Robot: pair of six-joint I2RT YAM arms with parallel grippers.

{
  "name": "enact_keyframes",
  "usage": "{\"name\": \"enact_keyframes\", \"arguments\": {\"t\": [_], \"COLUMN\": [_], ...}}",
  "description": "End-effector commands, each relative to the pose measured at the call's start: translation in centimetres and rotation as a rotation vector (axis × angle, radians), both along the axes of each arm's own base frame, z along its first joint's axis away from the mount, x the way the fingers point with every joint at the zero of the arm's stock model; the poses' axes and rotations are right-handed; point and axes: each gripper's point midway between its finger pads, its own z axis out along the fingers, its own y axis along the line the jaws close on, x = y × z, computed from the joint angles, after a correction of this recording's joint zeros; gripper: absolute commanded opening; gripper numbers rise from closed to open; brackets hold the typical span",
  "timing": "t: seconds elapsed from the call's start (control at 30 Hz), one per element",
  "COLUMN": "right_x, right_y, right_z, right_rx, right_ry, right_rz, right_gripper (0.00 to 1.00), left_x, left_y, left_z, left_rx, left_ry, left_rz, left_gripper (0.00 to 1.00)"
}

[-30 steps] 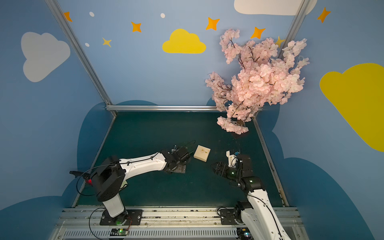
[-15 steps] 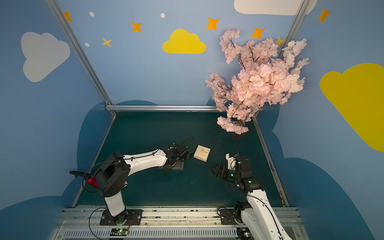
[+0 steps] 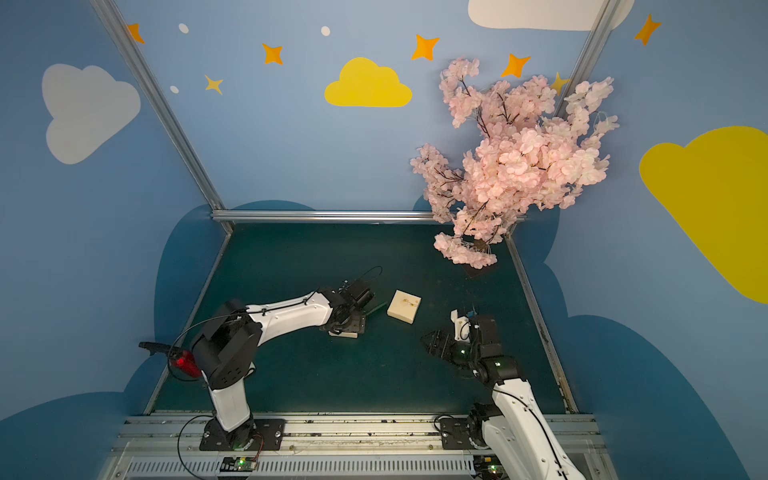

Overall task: Take the rings out of the lift-off lid box
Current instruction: Pick up the jewelry box from the center of the board.

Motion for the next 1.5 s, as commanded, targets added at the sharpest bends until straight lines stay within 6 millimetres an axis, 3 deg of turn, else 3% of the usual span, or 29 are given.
{"name": "enact_keyframes", "arguments": {"t": [0.0, 0.37, 0.7, 1.0, 1.2, 1.47], "right_x": [0.0, -1.0, -0.4, 1.3, 2.0, 2.3], "right_y": [0.1, 2.2, 7.8, 12.6, 13.9, 13.8], "right_z": [-0.4, -0.3, 0.9, 2.0, 2.0, 0.9], "right_rx": [-0.005, 0.077, 0.144, 0.184, 0.183, 0.144], "right_ry": [0.005, 0.045, 0.0, -0.042, -0.041, -0.019], "right_rz": [0.0, 0.031, 0.117, 0.178, 0.196, 0.178], "right_gripper": [0.9, 0.91, 0.9, 0.88, 0.87, 0.88], "left_x": [0.0, -0.6, -3.7, -5.0, -5.5, -5.5], "left_y": [-0.2, -0.2, -2.3, -4.0, -4.4, -4.4], "left_z": [0.5, 1.6, 3.8, 5.7, 5.9, 6.6], "left_rx": [-0.026, -0.111, -0.417, -0.608, -0.653, -0.685], "left_ry": [-0.004, 0.003, 0.027, 0.04, 0.057, 0.048], "left_rz": [-0.012, -0.014, -0.059, -0.076, -0.082, -0.08], "left_gripper": [0.86, 0.78, 0.77, 0.76, 0.76, 0.77]}}
